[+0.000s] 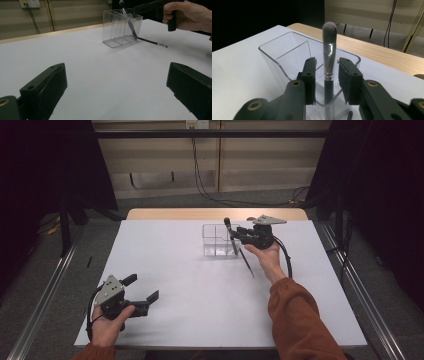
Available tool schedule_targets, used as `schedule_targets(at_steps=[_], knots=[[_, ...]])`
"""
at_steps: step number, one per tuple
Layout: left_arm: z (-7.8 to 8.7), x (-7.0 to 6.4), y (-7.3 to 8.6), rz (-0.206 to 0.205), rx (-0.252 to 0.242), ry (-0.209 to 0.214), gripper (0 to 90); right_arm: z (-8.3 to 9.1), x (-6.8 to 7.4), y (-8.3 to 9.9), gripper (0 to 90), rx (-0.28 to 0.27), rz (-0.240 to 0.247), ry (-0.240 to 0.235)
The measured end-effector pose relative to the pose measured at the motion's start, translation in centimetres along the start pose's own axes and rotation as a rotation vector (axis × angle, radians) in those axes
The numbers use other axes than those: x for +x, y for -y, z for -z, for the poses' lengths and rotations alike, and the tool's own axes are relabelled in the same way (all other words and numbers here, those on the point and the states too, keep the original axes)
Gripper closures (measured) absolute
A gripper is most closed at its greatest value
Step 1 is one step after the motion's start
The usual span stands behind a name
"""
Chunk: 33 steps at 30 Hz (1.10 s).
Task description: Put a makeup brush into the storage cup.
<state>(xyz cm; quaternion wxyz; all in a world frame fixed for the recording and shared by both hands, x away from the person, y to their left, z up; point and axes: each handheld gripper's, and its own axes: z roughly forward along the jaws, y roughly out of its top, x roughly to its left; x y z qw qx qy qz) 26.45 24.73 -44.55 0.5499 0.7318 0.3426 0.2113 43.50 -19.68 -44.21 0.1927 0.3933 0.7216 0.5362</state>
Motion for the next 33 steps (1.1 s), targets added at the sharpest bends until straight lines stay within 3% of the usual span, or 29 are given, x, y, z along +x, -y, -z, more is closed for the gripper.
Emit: schedule_targets(at_steps=[11, 19, 25, 29, 33], knots=[[0.1, 0.1, 0.0, 0.006, -0.006, 0.002, 3.0, 1.1, 0.7, -0.2, 35.9, -0.042, 0.005, -0.011], [0.0, 0.1, 0.0, 0.003, -0.004, 0.004, 3.0, 2.6, 1.5, 0.0, 20.1, -0.052, 0.017, -0.016], [0.0, 0.1, -0.1, 0.001, -0.004, 0.003, 3.0, 3.4, 1.3, 0.7, 9.7, -0.053, -0.025, -0.023], [0.1, 0.1, -0.1, 0.000, -0.004, 0.004, 3.0, 4.0, 1.3, 1.1, 2.7, -0.046, -0.019, -0.019], [0.1, 0.1, -0.1, 0.002, -0.004, 0.006, 3.3, 4.9, 1.4, 1.3, 1.8, -0.066, -0.024, -0.045]])
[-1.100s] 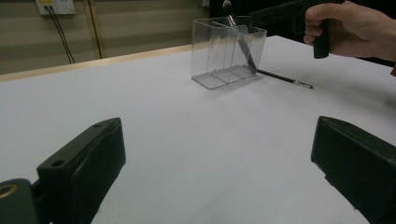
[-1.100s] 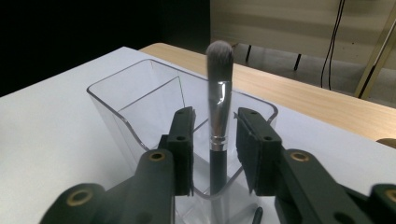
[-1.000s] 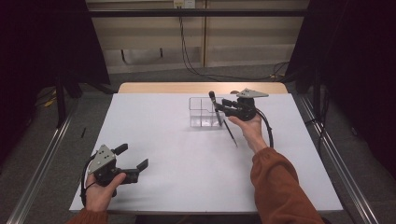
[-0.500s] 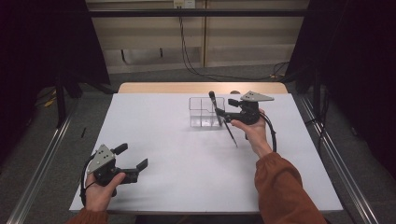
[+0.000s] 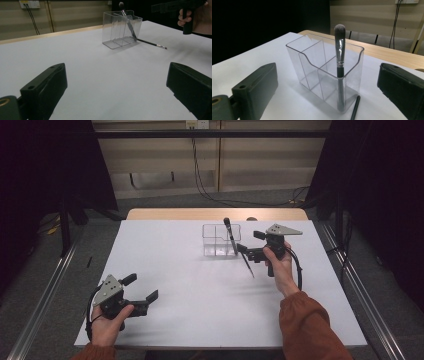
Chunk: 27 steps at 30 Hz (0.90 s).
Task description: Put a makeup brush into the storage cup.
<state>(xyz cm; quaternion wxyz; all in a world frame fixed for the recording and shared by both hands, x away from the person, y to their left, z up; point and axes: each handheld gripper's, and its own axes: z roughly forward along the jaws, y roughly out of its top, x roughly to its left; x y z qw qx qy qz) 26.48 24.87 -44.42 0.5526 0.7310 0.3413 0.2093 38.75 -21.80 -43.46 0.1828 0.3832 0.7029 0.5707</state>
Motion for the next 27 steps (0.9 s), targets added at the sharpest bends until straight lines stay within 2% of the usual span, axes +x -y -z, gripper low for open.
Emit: schedule_targets(at_steps=[10, 15, 19, 22, 27], knots=[[0.1, -0.1, 0.0, -0.004, -0.006, -0.005, 3.3, 2.3, 0.4, 0.5, 2.5, 0.009, 0.031, 0.030], [0.1, -0.2, -0.1, -0.009, -0.006, -0.006, 3.3, 3.5, 0.6, 1.0, 2.9, -0.006, 0.039, 0.068], [0.2, -0.2, 0.0, -0.015, -0.006, -0.010, 3.6, 4.3, 1.0, 1.3, 3.0, 0.006, 0.043, 0.063], [0.4, -0.2, 0.0, -0.014, -0.008, -0.013, 3.6, 5.0, 1.5, 1.5, 3.0, -0.003, 0.056, 0.081], [0.5, -0.2, 0.0, -0.010, -0.012, -0.009, 3.7, 6.4, 2.4, 2.0, 2.9, 0.004, 0.054, 0.068]])
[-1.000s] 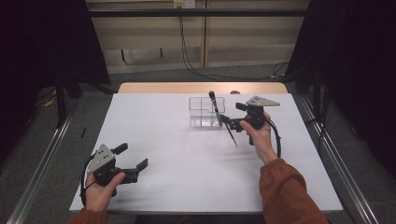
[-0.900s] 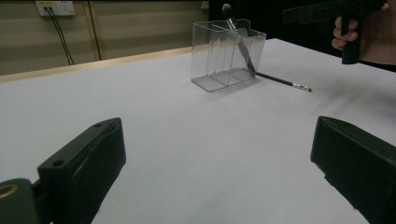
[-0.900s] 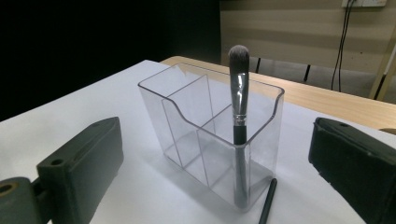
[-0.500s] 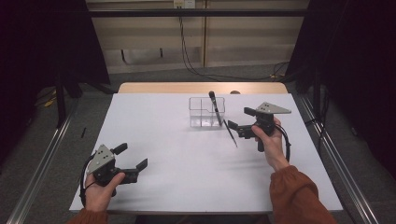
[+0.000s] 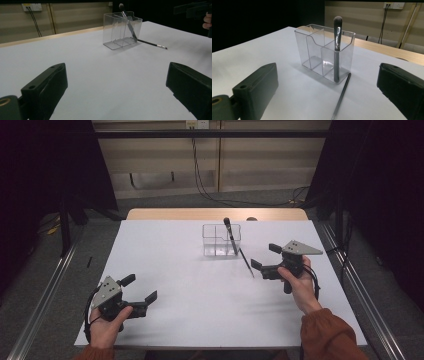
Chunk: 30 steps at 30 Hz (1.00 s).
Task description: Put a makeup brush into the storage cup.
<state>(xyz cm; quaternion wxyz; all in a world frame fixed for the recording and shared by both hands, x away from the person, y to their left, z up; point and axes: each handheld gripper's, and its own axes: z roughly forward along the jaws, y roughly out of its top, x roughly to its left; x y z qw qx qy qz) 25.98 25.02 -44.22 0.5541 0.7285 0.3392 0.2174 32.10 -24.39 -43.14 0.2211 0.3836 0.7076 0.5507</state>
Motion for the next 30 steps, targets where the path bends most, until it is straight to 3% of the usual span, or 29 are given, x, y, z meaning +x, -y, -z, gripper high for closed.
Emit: schedule_targets(at_steps=[9, 16, 30], knots=[[0.2, 0.1, -0.1, 0.019, -0.006, 0.004, 3.6, 2.3, 0.4, 1.5, 3.3, 0.006, -0.003, 0.019], [0.4, -0.2, 0.1, 0.000, 0.001, 0.008, 3.5, 4.2, 0.5, 2.7, 3.3, 0.014, -0.016, 0.035], [0.7, -0.1, 0.4, 0.006, 0.006, -0.004, 3.5, 8.6, 0.7, 4.9, 3.7, 0.034, -0.023, 0.105]])
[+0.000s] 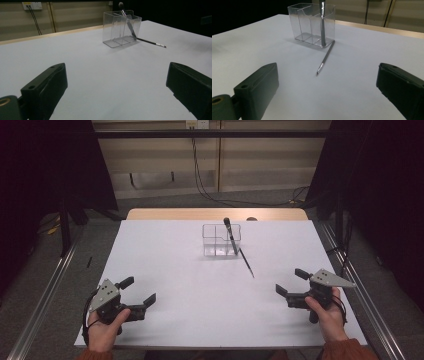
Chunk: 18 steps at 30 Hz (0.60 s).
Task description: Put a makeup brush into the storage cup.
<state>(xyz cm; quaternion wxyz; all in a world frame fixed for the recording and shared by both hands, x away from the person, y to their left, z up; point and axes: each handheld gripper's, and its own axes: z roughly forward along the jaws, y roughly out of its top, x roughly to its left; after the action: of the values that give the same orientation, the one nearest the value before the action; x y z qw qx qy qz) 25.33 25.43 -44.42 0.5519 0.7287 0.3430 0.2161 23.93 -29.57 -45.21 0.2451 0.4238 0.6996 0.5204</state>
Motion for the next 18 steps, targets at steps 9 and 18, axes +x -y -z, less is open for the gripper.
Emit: schedule_targets(at_steps=[9, 18], knots=[[0.2, -0.4, 0.0, -0.024, 0.008, 0.002, 3.5, 1.4, 0.5, 1.1, 3.5, -0.006, -0.001, 0.023], [0.3, -0.3, -0.2, -0.022, -0.003, -0.005, 3.5, 1.8, 0.5, 1.1, 3.4, -0.024, -0.006, 0.028]])
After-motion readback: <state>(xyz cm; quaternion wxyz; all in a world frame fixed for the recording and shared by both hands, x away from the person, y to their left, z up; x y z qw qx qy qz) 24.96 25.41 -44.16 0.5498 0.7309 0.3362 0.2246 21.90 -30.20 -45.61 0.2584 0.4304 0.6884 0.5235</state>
